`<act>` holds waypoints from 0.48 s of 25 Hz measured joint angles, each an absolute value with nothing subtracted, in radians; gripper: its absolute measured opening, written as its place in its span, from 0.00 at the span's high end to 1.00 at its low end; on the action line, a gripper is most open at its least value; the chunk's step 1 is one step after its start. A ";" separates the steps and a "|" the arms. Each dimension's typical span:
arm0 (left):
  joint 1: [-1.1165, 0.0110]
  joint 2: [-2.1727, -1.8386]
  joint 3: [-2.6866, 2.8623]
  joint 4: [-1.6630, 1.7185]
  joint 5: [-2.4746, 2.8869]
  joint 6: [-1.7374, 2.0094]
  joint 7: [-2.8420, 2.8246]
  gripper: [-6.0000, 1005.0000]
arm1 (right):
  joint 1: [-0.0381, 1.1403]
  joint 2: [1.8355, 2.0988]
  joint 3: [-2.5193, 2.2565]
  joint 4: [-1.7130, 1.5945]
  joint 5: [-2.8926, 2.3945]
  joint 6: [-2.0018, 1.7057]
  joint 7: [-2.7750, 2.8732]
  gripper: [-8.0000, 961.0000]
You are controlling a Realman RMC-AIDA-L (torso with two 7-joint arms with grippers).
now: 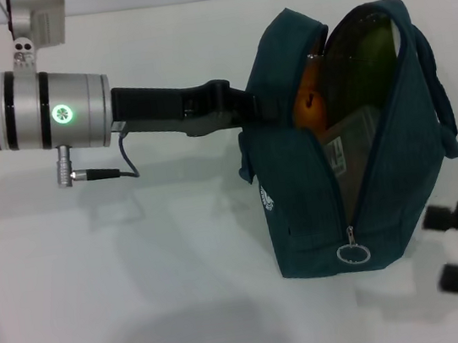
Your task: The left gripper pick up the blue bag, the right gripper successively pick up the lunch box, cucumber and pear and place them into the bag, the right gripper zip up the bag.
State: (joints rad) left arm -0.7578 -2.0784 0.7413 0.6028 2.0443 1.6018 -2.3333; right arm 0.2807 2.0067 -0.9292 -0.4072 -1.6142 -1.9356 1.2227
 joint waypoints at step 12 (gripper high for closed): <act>-0.752 -2.084 0.747 0.591 2.023 1.602 -2.317 0.96 | 0.354 2.021 -1.039 -0.235 -1.623 -1.675 1.007 0.11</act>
